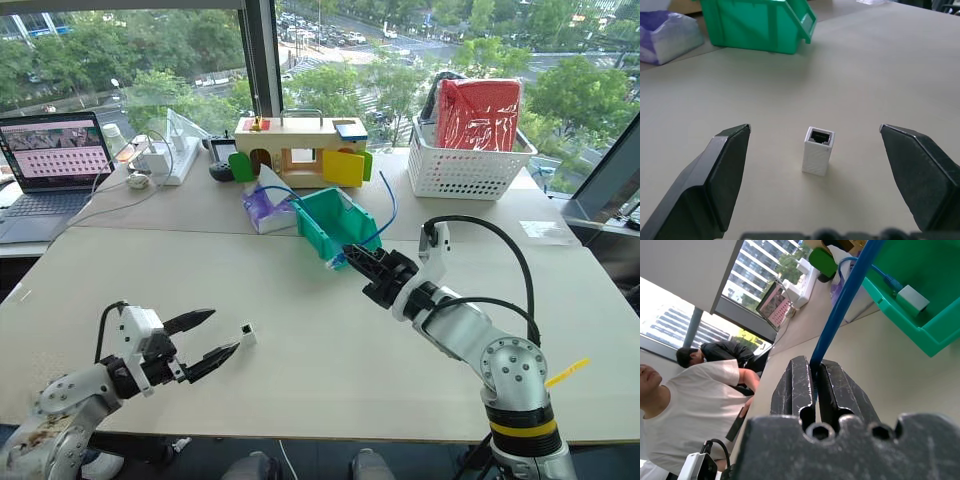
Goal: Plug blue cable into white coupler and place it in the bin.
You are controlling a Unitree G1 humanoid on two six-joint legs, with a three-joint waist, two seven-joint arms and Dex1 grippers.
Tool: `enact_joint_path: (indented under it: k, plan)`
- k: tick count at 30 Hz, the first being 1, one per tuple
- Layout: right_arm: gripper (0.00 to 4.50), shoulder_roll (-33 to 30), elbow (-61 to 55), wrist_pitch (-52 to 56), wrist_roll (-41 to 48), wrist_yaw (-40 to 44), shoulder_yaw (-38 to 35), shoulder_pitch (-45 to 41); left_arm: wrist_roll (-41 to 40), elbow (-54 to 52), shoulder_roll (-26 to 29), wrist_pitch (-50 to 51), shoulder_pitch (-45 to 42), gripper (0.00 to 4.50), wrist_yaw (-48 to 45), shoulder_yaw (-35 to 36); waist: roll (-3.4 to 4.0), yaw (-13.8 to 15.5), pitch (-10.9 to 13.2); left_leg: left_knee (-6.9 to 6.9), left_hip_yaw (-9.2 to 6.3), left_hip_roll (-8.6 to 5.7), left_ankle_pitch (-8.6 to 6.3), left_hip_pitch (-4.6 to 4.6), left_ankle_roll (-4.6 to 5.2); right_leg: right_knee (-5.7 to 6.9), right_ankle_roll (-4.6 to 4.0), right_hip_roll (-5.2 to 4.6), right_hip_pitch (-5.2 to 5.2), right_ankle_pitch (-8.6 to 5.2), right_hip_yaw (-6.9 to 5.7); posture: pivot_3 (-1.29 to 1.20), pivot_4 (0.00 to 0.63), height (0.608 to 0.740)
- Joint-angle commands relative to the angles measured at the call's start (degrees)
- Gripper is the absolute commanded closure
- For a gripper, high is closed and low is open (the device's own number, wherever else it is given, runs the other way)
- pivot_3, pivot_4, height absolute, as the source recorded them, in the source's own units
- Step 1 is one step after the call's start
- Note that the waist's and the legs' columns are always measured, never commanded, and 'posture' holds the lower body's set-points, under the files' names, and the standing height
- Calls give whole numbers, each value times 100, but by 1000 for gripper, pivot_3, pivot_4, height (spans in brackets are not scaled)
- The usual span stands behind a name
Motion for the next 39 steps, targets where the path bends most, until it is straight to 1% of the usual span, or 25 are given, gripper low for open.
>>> enact_joint_path:
  k: [1, 5, 8, 10, 11, 12, 14, 16, 18, 19, 21, 24, 27, 29, 30, 33, 35, 39]
  plan:
    - [4500, -70, -420, -29, 36, -125, -214, 71, 289, 564, 1, -571, -300, 37, -292, -336, 0, -3, 0, 0, -1, -1, 0, -5, 0, 0, 1, 0, -2, 0, 0, 0, 150, 740]
    - [4500, -139, -665, -112, 57, -322, -339, 226, 428, 1286, -86, -821, -768, 37, -520, -675, 0, 10, 0, 0, -1, 0, 0, -12, 1, 0, 3, 2, -8, 1, -1, 0, 150, 740]
    - [4500, -170, -799, -169, 75, -434, -408, 313, 456, 1805, -177, -970, -928, 37, -666, -799, -1, 12, 0, 1, -2, -1, 0, -12, 1, 1, 5, 1, -6, 2, -1, 0, 150, 740]
    - [4500, -183, -852, -195, 75, -486, -438, 347, 564, 2236, -190, -1194, -1004, 37, -848, -930, -1, -2, 0, 1, -1, -1, 1, -11, 1, 1, 21, 1, -6, 11, -1, 0, 150, 740]
    - [4500, -194, -869, -193, 81, -495, -457, 364, 591, 2349, -190, -1264, -1021, 558, -919, -981, 0, 4, -1, 1, -2, -1, 1, -11, 1, 1, 26, 2, -6, 14, -1, 0, 150, 740]
    - [4500, -204, -885, -190, 88, -507, -476, 378, 545, 2412, -202, -1263, -1025, 788, -1003, -1005, 4, 5, -3, 1, -2, -1, 1, -10, 1, 2, 24, 1, -5, 13, -1, 0, 150, 740]
    - [4500, -230, -916, -196, 104, -546, -511, 388, 551, 2574, -193, -1294, -1051, 1563, -1098, -1034, 6, 5, -5, 1, -2, -1, 1, -2, 2, 3, 20, 1, 1, 11, -1, 0, 150, 740]
    - [4500, -248, -934, -207, 114, -580, -527, 383, 585, 2711, -180, -1347, -1110, 2172, -1140, -1027, 9, 5, -6, 1, -2, -1, 1, 5, 2, 3, 3, 0, 6, 2, 0, 0, 150, 740]
    - [4500, -270, -944, -191, 95, -590, -497, 370, 609, 2762, -172, -1322, -1220, 2916, -1127, -1026, 12, 6, -8, 1, -2, -1, 1, 16, 1, 2, 3, 0, 17, 1, 0, 0, 150, 740]
    - [4500, -278, -951, -186, 83, -591, -480, 366, 646, 2757, -163, -1317, -1262, 3386, -1112, -1044, 12, 8, -8, 1, -3, -1, 1, 18, 1, 2, 3, 0, 19, 1, 0, 0, 150, 740]
    - [4500, -265, -964, -192, 23, -607, -431, 348, 713, 2650, -150, -1190, -1375, 3894, -996, -1083, 13, 19, -8, 1, -3, -1, 1, 20, 1, 3, 3, 0, 22, 1, 0, 0, 150, 740]
    - [4500, -263, -1005, -145, -181, -602, -311, 322, 784, 2277, -159, -748, -1588, 3881, -675, -1151, 12, 35, -8, 1, -4, -2, 1, 21, 2, 2, 3, -1, 24, 1, 0, 0, 150, 740]
    - [4500, -237, -1068, -95, -449, -595, -160, 317, 823, 1835, -202, 71, -1875, 3881, -191, -1213, 11, 34, -8, 2, -6, -2, 1, 18, 2, 2, 6, -1, 25, 2, 0, 0, 150, 740]
    - [4500, -247, -1105, -22, -689, -555, -22, 309, 888, 1629, -213, 405, -2080, 3881, 3, -1289, 11, 23, -8, 2, -7, -2, 1, 16, 2, 1, 13, 0, 24, 5, 0, 0, 150, 740]
    - [4500, -217, -1115, -14, -814, -551, 52, 304, 831, 1488, -244, 814, -2216, 3881, 146, -1310, 11, 20, -8, 2, -7, -2, 1, 15, 2, 2, 31, 2, 22, 15, 0, 0, 150, 740]
    - [4500, -39, -1044, 14, -1363, -536, 365, 181, 685, 857, -313, 2049, -2594, 3881, 445, -1567, 10, 17, -7, 2, -9, -2, 1, 5, 2, 2, 43, 4, 12, 19, -1, 0, 150, 740]
    - [4500, 54, -942, 69, -1779, -488, 553, 67, 651, 594, -341, 2646, -2782, 3881, 577, -1708, 10, 2, -7, 2, -11, -2, 1, -8, 2, 3, 45, 6, 1, 19, -2, 0, 150, 740]
    - [4500, 293, -763, 84, -2295, -395, 711, -95, 471, 218, -303, 3634, -2948, 3881, 640, -1924, 10, -34, -7, 2, -15, -4, 1, -12, 2, 5, 47, 10, -3, 19, -2, 0, 150, 740]
